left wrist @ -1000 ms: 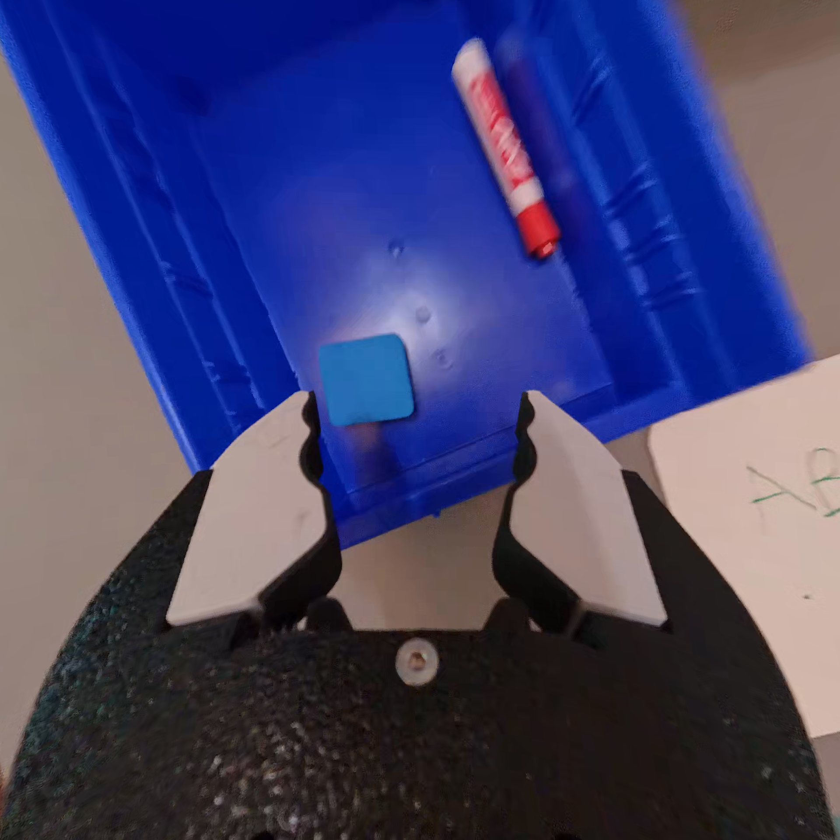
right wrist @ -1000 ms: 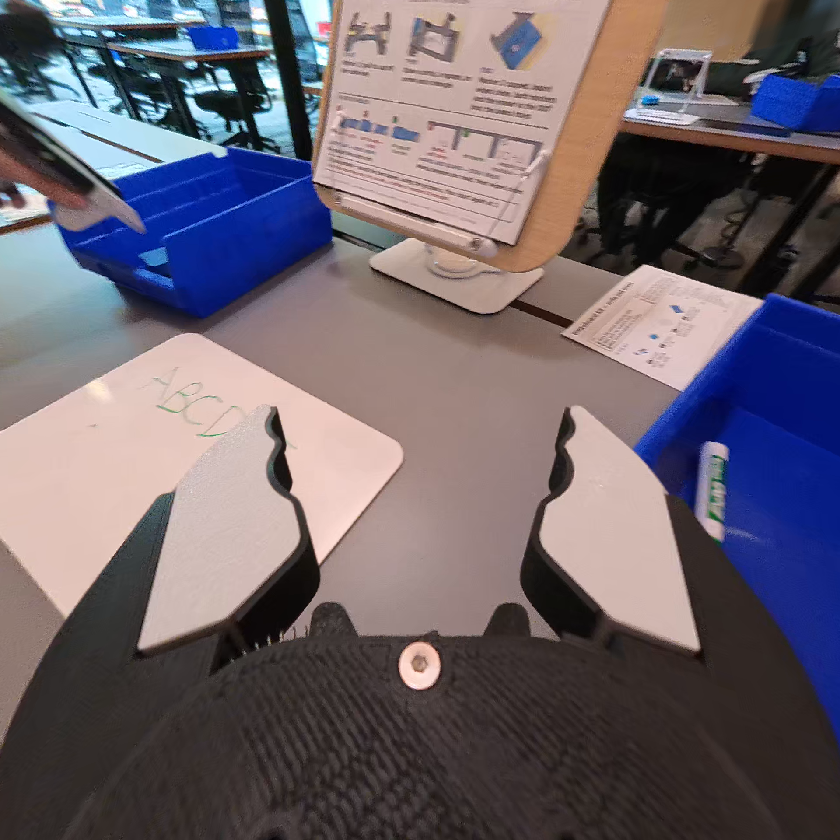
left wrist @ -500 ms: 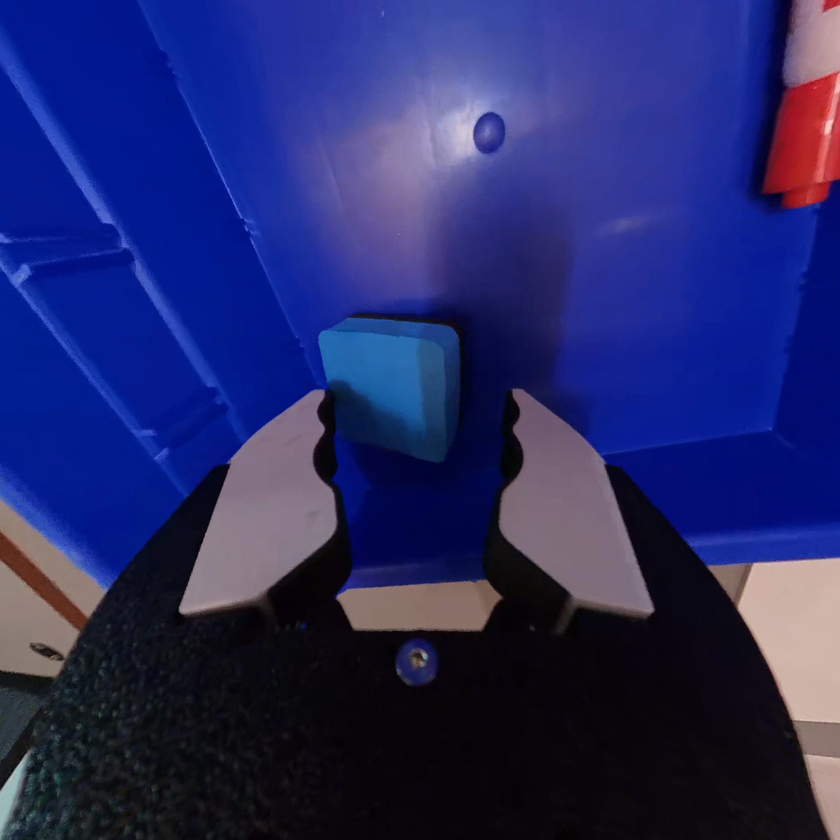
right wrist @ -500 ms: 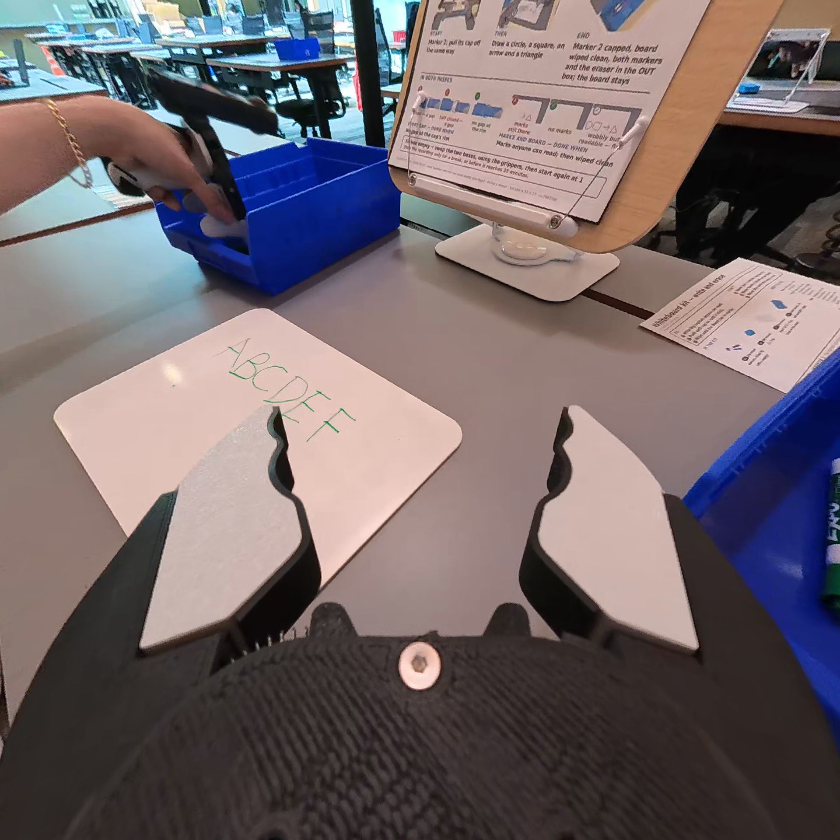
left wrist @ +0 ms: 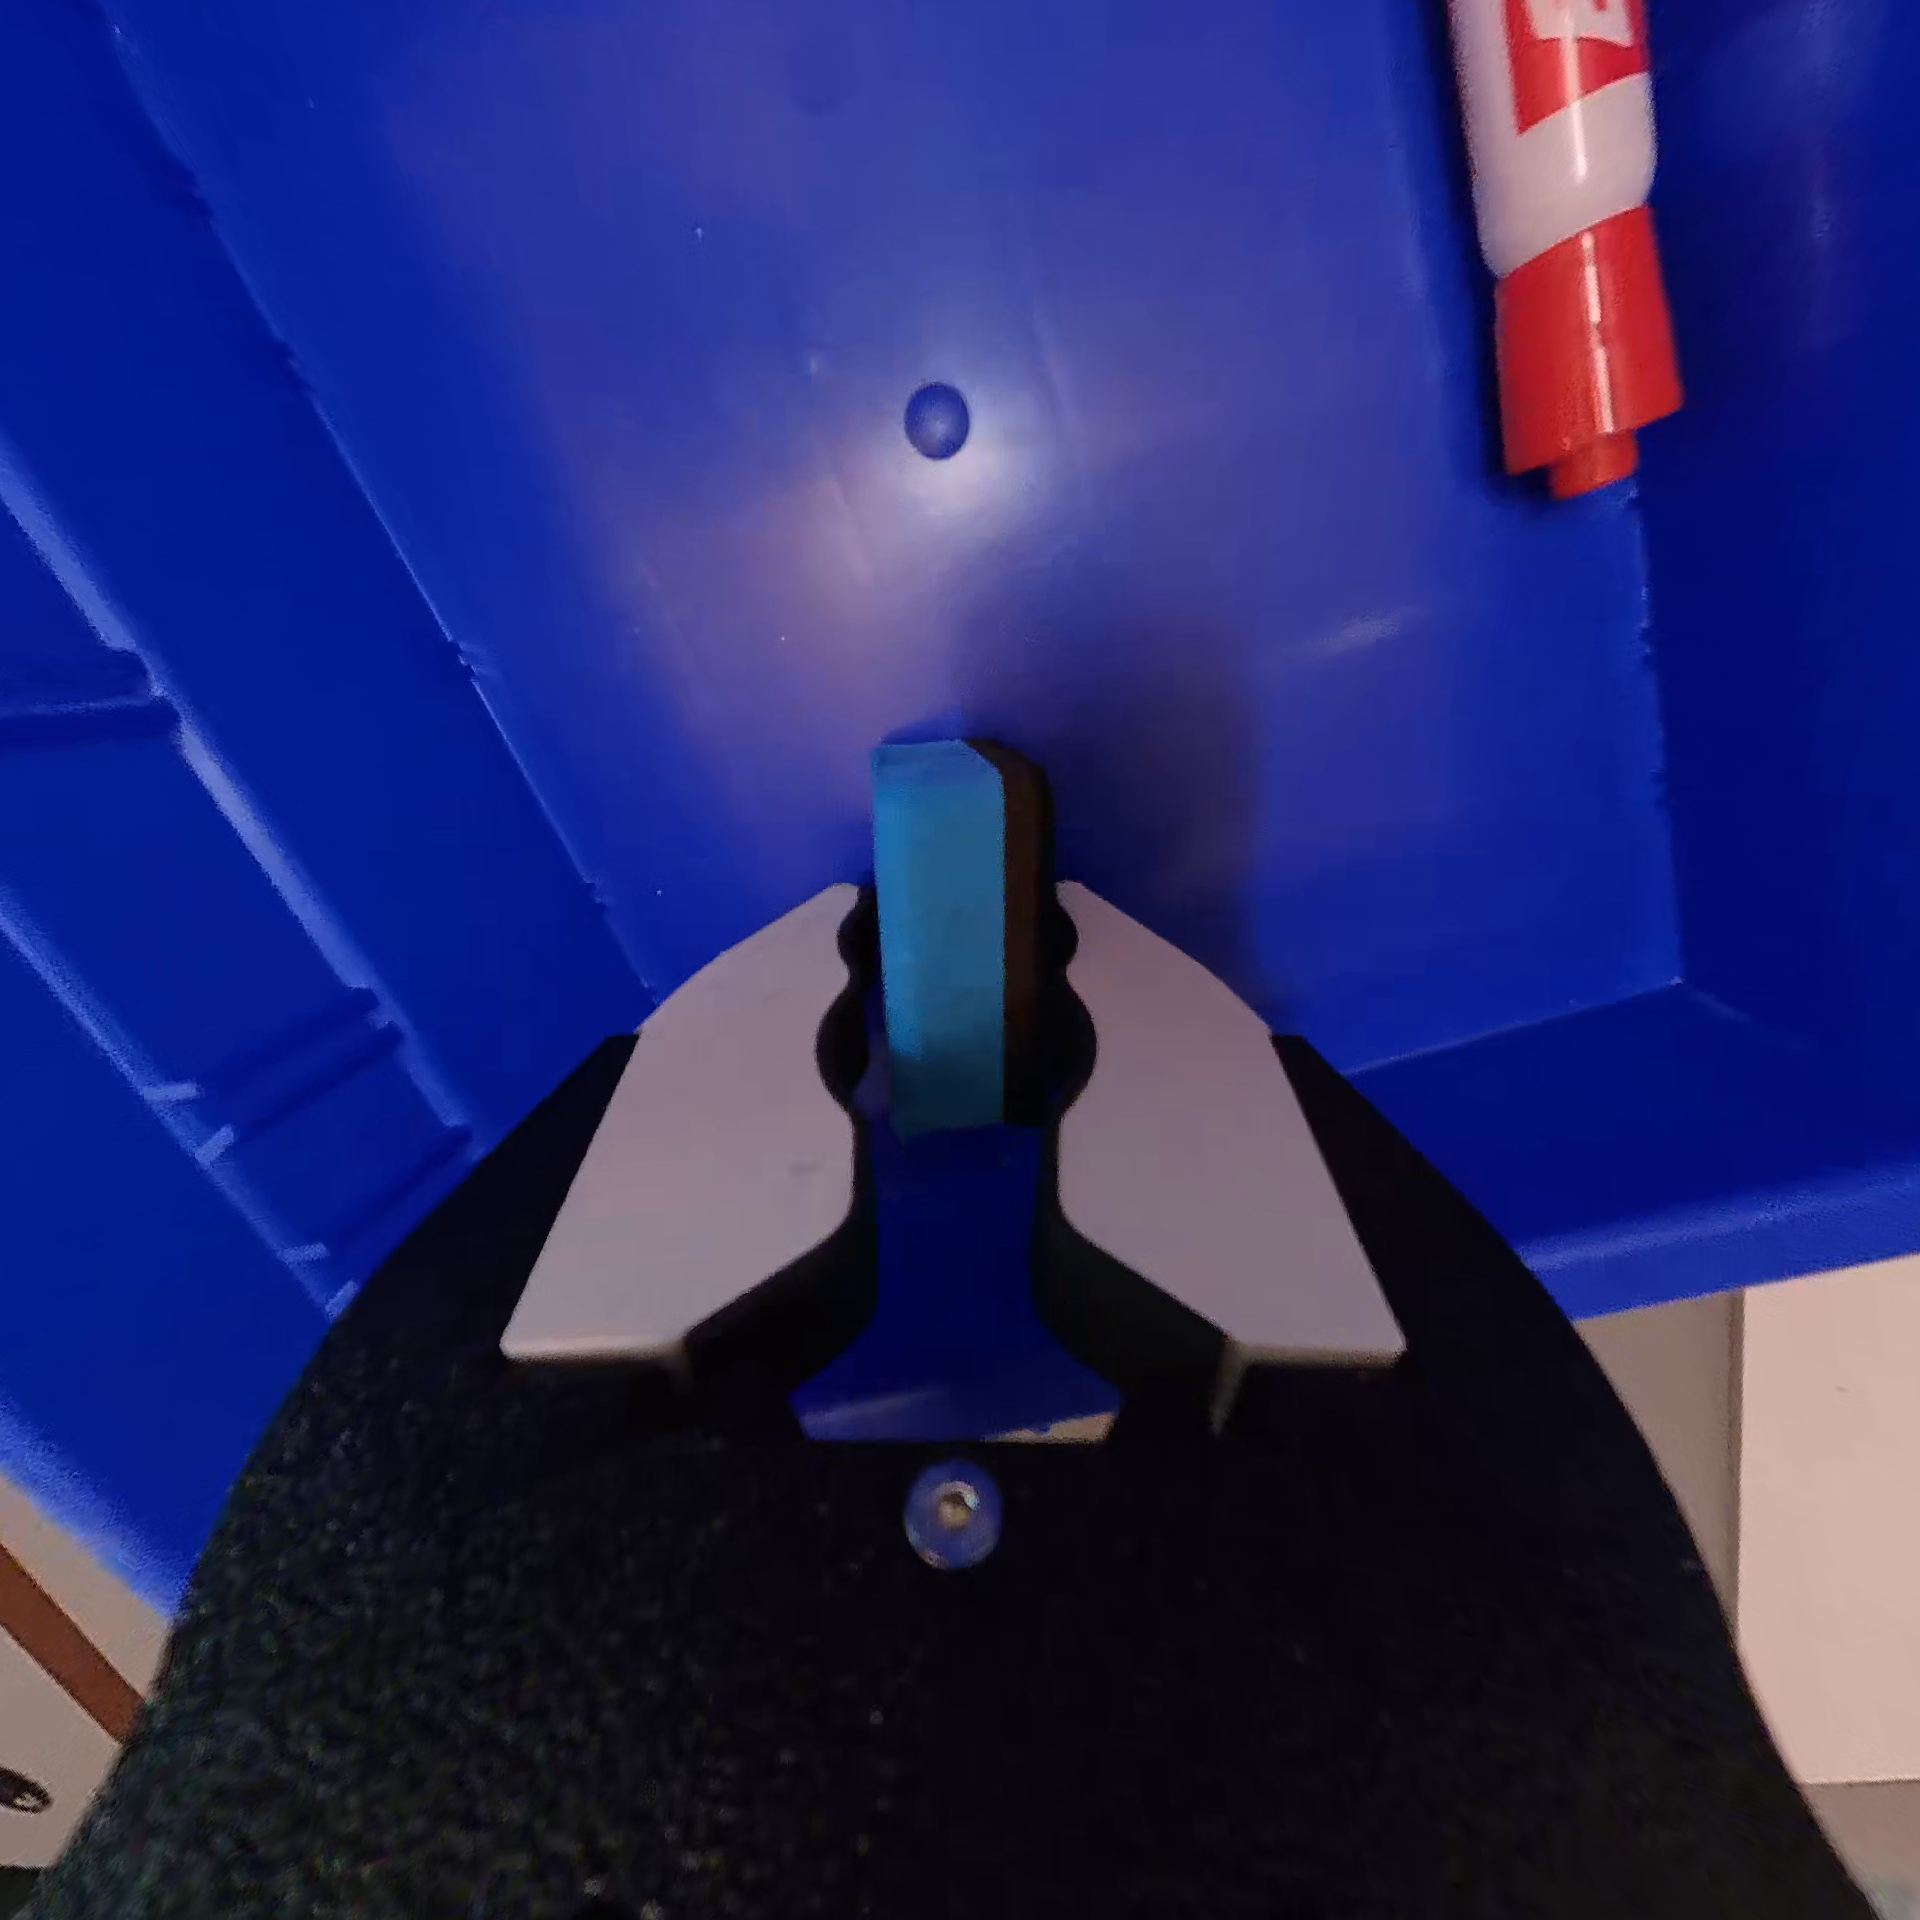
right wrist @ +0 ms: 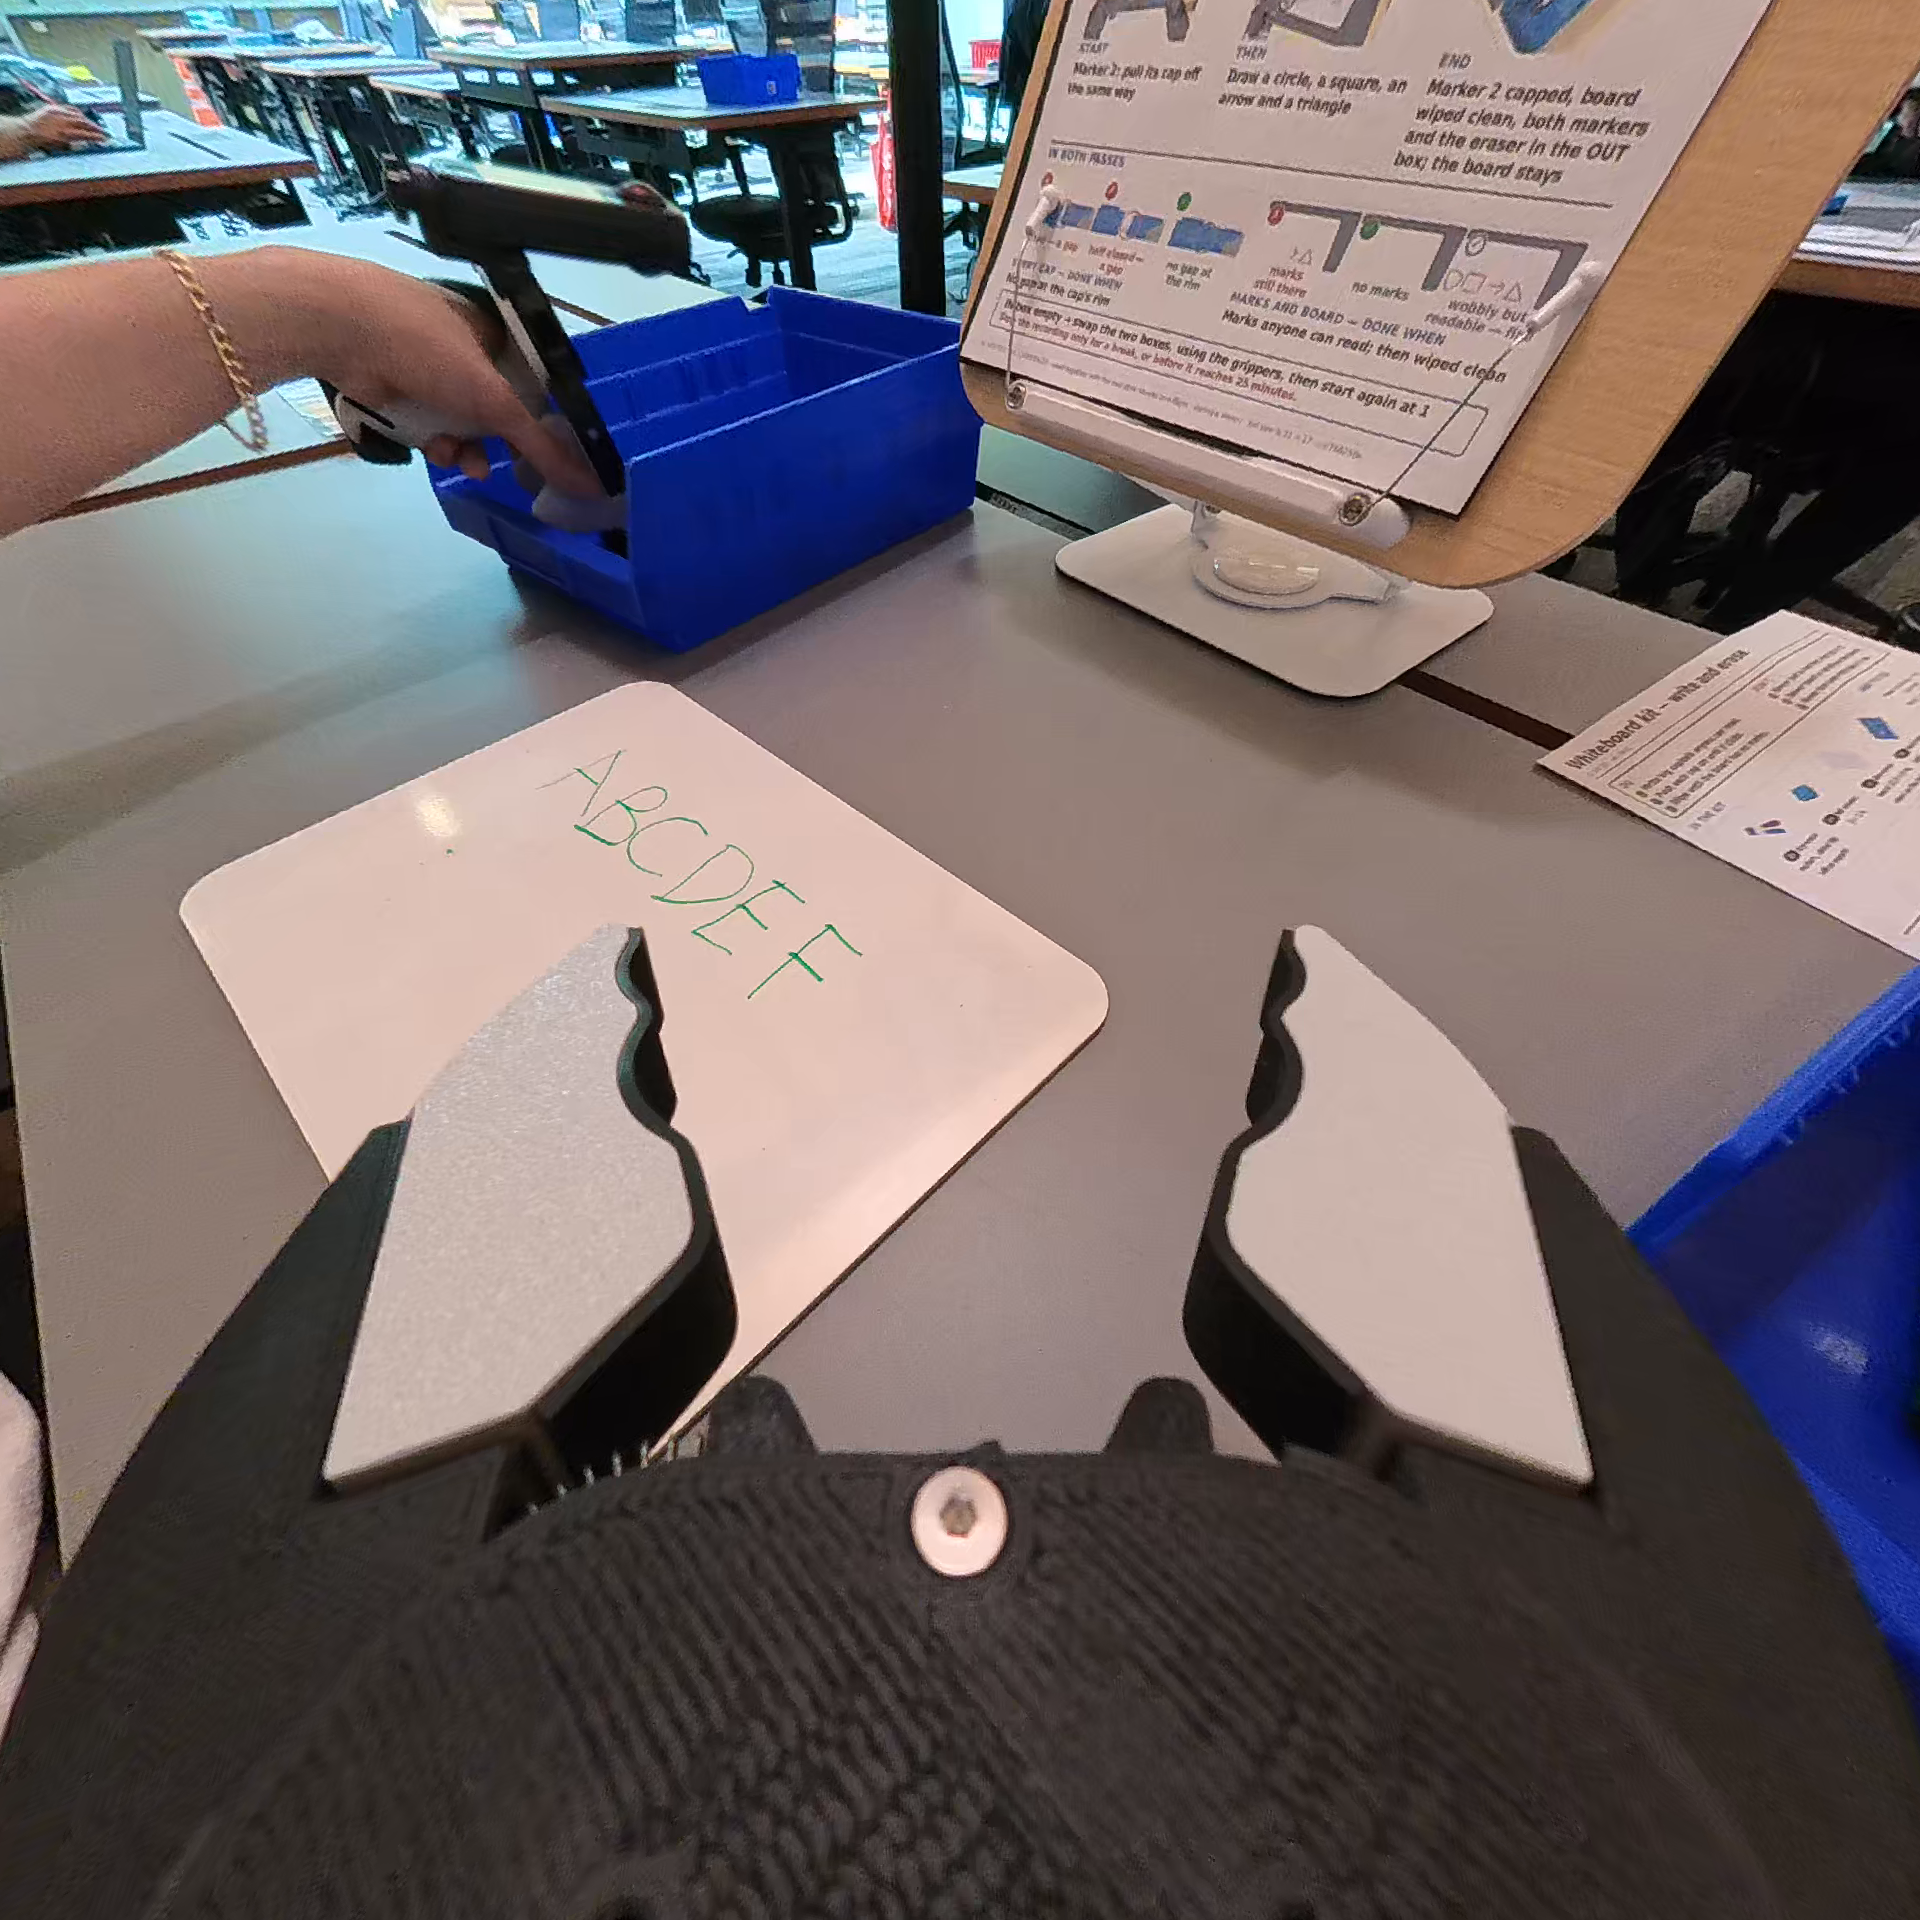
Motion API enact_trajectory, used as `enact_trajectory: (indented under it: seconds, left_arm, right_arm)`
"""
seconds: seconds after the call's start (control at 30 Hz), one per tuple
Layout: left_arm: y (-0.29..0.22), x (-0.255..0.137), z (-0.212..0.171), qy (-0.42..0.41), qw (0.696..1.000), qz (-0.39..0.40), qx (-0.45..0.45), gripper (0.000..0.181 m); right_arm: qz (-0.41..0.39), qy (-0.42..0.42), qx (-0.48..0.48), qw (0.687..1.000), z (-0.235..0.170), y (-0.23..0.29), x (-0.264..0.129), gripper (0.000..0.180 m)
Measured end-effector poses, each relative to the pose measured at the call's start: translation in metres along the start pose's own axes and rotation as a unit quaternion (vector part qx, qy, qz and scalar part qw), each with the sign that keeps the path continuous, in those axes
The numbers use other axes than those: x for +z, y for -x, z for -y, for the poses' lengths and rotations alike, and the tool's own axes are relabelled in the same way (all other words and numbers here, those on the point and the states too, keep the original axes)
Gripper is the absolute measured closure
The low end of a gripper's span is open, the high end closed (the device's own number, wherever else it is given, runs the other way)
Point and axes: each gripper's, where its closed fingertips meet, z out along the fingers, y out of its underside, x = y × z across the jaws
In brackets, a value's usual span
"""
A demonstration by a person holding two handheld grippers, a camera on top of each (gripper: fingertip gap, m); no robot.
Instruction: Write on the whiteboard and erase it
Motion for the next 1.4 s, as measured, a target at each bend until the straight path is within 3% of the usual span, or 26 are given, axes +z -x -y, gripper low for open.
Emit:
enact_trajectory:
  seconds: [0.13, 0.23, 0.27, 0.47, 0.57, 0.77, 0.83, 0.93, 0.97, 1.13, 1.23, 1.4]
  left_arm:
    - [-0.002, -0.009, 0.004, -0.019, 0.999, 0.004, 0.034, 0.145]
    - [-0.018, -0.019, 0.006, -0.03, 0.997, -0.043, 0.048, 0.114]
    - [-0.027, -0.022, 0.007, -0.034, 0.996, -0.071, 0.046, 0.111]
    - [-0.059, -0.043, 0.011, -0.06, 0.98, -0.183, 0.043, 0.118]
    - [-0.047, -0.041, 0.013, -0.064, 0.986, -0.149, 0.025, 0.117]
    - [-0.026, -0.018, 0.004, -0.019, 0.998, -0.054, 0.041, 0.098]
    - [-0.028, -0.012, 0.0, 0.004, 0.998, -0.054, 0.045, 0.099]
    - [-0.037, -0.011, 0.003, 0.012, 0.995, -0.095, 0.019, 0.129]
    - [-0.039, -0.012, 0.005, 0.004, 0.994, -0.106, 0.023, 0.13]
    - [-0.048, -0.042, 0.016, -0.058, 0.987, -0.125, 0.079, 0.13]
    - [-0.071, -0.085, 0.014, -0.099, 0.97, -0.133, 0.18, 0.131]
    - [-0.166, -0.161, -0.029, -0.121, 0.882, -0.22, 0.398, 0.131]
  right_arm:
    - [-0.002, 0.001, -0.002, 1.0, 0.001, 0.001, -0.002, 0.069]
    - [-0.003, 0.004, -0.003, 1.0, 0.0, 0.001, -0.002, 0.069]
    - [-0.003, 0.005, -0.003, 1.0, 0.0, 0.001, -0.002, 0.069]
    - [-0.006, 0.003, -0.001, 1.0, 0.0, -0.002, -0.004, 0.069]
    - [-0.004, 0.003, 0.003, 1.0, -0.001, -0.002, -0.004, 0.069]
    - [0.0, 0.004, 0.002, 1.0, -0.001, -0.002, -0.004, 0.069]
    - [0.002, 0.003, 0.003, 1.0, -0.001, -0.001, -0.004, 0.07]
    - [0.007, -0.002, 0.001, 1.0, 0.001, 0.004, -0.003, 0.07]
    - [0.009, -0.003, -0.001, 1.0, 0.002, 0.006, -0.003, 0.07]
    - [0.038, -0.02, -0.024, 0.999, 0.014, 0.023, 0.003, 0.07]
    - [0.081, -0.036, -0.05, 0.995, 0.035, 0.042, 0.013, 0.071]
    - [0.214, -0.045, -0.11, 0.97, 0.076, 0.098, 0.041, 0.081]
